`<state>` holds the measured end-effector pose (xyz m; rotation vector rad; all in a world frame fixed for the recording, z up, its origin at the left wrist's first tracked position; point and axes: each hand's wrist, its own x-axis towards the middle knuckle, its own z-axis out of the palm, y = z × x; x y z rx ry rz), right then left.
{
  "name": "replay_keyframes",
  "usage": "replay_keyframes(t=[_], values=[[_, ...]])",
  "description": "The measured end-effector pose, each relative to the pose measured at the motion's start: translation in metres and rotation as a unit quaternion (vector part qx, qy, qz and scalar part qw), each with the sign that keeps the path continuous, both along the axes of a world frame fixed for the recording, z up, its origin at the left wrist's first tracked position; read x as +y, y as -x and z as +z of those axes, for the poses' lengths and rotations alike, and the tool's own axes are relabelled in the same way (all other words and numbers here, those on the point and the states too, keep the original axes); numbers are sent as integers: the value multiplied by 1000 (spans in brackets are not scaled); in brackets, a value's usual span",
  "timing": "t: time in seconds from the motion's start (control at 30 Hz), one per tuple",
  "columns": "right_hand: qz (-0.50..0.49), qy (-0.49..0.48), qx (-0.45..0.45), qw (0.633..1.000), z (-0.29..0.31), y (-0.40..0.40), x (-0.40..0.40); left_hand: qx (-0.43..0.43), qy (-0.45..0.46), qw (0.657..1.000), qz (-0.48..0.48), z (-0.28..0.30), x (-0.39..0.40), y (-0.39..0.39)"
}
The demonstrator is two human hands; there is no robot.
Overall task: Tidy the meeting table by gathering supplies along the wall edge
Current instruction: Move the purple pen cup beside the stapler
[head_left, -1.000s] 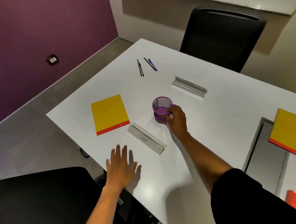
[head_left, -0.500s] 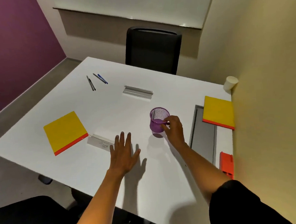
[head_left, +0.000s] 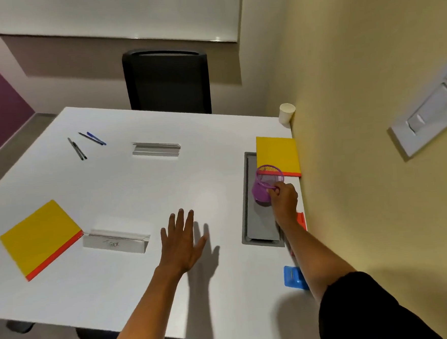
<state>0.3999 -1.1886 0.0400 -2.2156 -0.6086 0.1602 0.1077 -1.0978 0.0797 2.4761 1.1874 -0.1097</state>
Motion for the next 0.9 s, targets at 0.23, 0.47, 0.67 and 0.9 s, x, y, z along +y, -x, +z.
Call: replay_keyframes(t=[0.23, 0.47, 0.67, 0.9], values=[[-89, 8, 30, 996, -13, -38, -15, 25, 4, 999, -19, -14, 1, -9], [-127, 25, 32, 991, -21, -53, -21, 37, 4, 999, -28, -28, 10, -23], [-150, 41, 28, 987, -35, -67, -21, 31, 5, 999, -32, -40, 11, -30], [-159, 59, 35, 985, -45, -73, -23, 41, 10, 999, -32, -45, 8, -31]])
